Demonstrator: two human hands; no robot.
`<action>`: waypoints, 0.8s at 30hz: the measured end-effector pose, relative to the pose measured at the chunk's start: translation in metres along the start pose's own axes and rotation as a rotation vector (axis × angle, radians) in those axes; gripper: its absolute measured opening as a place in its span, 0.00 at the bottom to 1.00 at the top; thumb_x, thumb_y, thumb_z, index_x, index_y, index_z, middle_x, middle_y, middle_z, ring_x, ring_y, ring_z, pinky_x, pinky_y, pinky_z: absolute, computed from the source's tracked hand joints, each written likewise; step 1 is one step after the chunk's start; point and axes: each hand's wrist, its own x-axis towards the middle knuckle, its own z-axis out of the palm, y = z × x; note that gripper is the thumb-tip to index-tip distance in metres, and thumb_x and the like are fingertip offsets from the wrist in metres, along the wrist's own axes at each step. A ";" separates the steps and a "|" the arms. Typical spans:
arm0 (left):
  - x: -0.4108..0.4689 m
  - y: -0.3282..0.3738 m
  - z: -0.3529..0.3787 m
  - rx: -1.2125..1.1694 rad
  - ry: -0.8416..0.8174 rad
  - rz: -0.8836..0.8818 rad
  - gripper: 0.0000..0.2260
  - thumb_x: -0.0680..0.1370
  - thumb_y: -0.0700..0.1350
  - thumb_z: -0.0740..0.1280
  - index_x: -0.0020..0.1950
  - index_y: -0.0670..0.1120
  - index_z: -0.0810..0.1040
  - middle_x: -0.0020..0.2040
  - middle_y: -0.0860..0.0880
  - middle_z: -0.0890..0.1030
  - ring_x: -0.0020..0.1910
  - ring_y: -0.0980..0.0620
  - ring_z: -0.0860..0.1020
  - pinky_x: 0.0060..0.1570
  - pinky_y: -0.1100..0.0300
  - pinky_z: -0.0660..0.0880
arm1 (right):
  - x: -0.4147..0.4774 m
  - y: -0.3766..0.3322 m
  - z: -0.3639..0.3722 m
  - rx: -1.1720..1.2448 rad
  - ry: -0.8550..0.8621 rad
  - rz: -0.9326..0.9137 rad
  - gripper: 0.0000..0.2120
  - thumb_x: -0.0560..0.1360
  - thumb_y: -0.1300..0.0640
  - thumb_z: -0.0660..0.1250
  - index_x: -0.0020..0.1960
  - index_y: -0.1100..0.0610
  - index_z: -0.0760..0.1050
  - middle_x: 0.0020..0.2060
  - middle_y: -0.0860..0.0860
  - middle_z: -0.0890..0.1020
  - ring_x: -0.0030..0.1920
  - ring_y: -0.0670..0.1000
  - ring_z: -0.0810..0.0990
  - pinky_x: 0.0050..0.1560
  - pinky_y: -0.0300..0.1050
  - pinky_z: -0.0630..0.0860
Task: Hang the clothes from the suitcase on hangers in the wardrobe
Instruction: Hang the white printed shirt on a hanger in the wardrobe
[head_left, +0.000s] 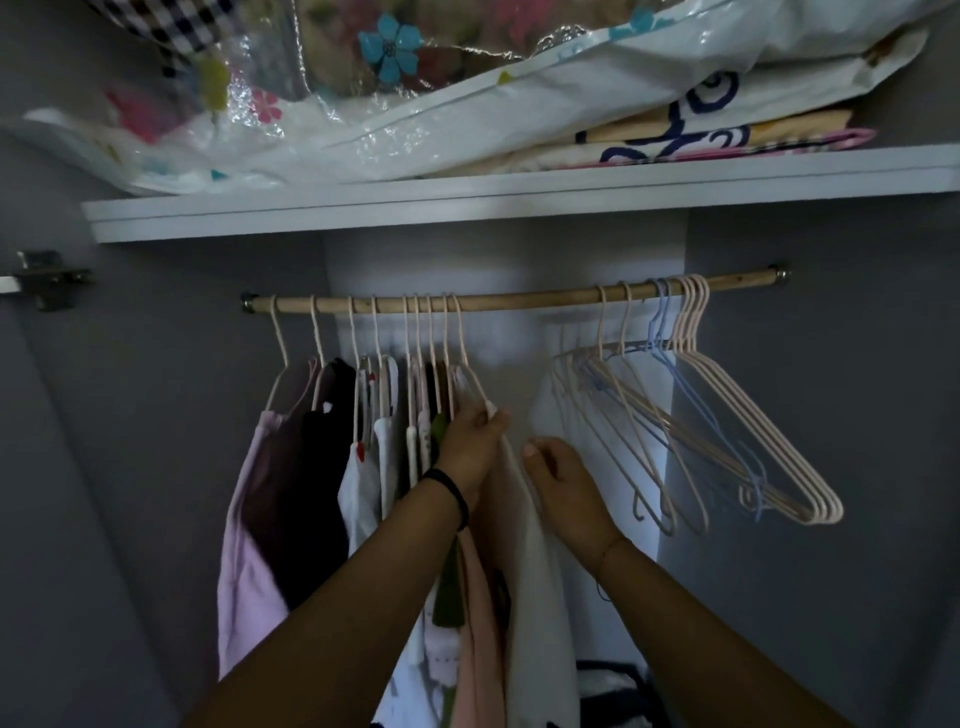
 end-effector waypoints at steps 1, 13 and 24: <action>-0.005 -0.001 -0.002 0.010 -0.008 0.002 0.18 0.81 0.44 0.61 0.70 0.41 0.67 0.60 0.52 0.72 0.58 0.56 0.70 0.53 0.66 0.68 | -0.001 -0.001 0.000 -0.016 0.012 -0.015 0.12 0.80 0.51 0.58 0.54 0.59 0.74 0.50 0.56 0.77 0.51 0.52 0.76 0.52 0.40 0.71; -0.187 -0.026 -0.046 0.069 0.123 -0.019 0.14 0.80 0.45 0.63 0.64 0.44 0.74 0.58 0.44 0.78 0.55 0.50 0.76 0.47 0.66 0.73 | -0.091 -0.032 0.023 -0.031 -0.029 -0.120 0.12 0.77 0.55 0.64 0.59 0.60 0.73 0.53 0.52 0.72 0.56 0.55 0.74 0.60 0.49 0.71; -0.447 -0.064 -0.105 0.123 0.443 -0.199 0.09 0.79 0.45 0.64 0.59 0.48 0.76 0.56 0.49 0.80 0.51 0.57 0.76 0.46 0.73 0.72 | -0.293 -0.054 0.115 0.179 -0.551 0.013 0.14 0.76 0.54 0.66 0.58 0.58 0.71 0.51 0.52 0.78 0.53 0.50 0.77 0.58 0.45 0.72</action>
